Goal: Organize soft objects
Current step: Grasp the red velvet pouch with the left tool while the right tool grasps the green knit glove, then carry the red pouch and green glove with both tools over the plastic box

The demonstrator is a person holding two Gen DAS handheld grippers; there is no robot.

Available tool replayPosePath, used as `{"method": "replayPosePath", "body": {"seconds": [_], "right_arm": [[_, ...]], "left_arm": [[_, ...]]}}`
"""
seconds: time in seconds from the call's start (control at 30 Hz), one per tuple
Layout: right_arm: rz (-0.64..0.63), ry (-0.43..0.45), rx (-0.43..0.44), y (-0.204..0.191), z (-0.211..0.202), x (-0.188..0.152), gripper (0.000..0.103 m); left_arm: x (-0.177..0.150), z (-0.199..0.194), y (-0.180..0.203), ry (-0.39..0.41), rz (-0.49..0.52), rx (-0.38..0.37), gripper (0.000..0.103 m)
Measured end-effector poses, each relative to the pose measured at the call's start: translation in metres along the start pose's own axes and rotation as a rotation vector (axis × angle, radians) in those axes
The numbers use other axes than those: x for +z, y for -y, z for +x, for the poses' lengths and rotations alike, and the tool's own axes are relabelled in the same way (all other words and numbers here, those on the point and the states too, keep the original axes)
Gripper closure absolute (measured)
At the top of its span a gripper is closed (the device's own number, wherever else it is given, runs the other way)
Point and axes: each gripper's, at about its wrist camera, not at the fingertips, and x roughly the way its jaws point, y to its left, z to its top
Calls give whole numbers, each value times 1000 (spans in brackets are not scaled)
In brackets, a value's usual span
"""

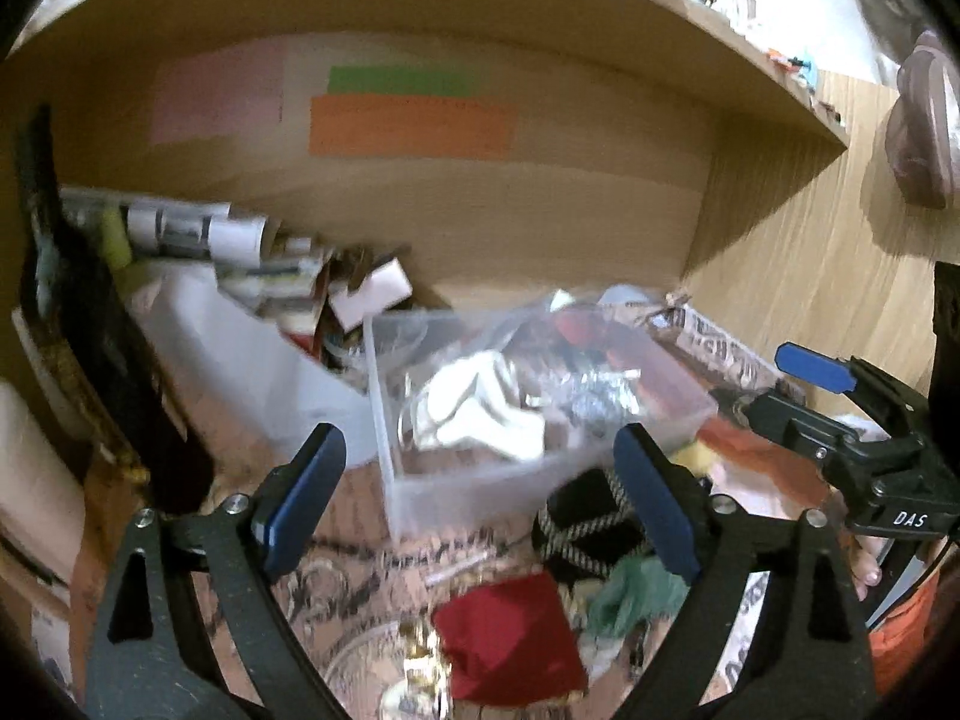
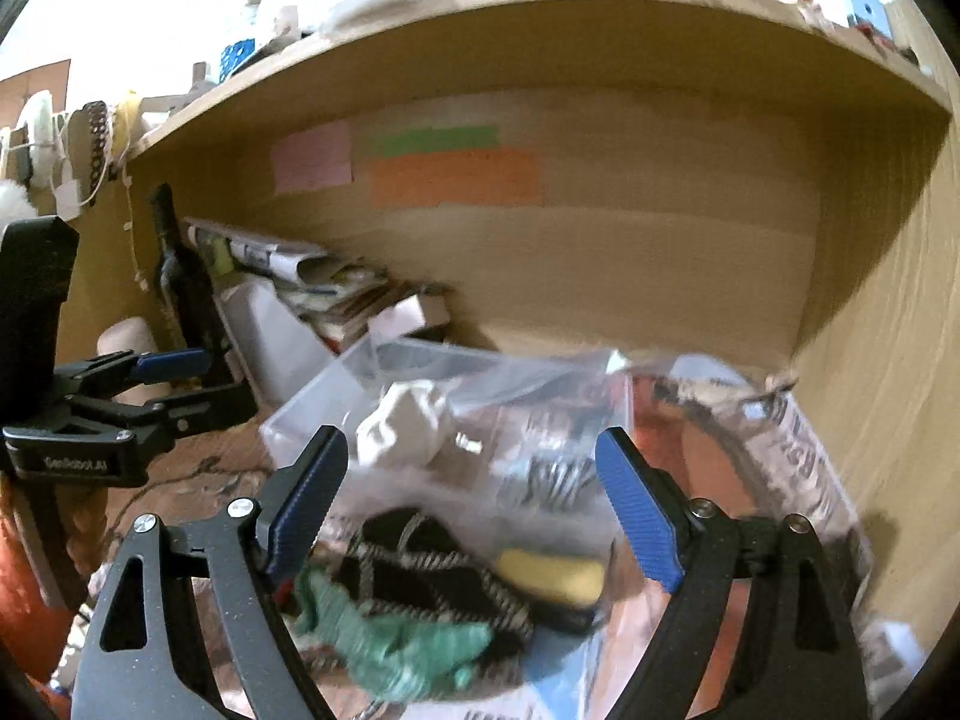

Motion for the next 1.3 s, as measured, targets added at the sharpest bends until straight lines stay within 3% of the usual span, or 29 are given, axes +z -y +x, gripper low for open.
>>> {"method": "replayPosePath", "body": {"seconds": [0.2,0.43,0.73,0.8,0.87,0.97,1.17,1.3], "right_arm": [[37,-60,25,-8,2,-28,20],[61,-149,36,-18,13,-61,20],[93,-210,38,-18,25,-81,20],[95,-213,33,-18,27,-83,23],[95,-222,34,-19,30,-84,38],[95,-223,31,-18,30,-85,51],[100,-211,36,-16,26,-84,71],[90,-194,36,-17,21,-81,74]], "left_arm": [[-33,7,-6,-95,-40,-11,11],[-67,18,5,-183,-20,-32,11],[-90,45,6,-271,-57,-47,5],[-93,48,7,-285,-53,-35,5],[-95,49,5,-286,-56,-27,5],[-97,48,0,-290,-79,-41,6],[-98,44,-8,-285,-95,-51,28],[-98,39,-7,-282,-92,-56,47]]}}
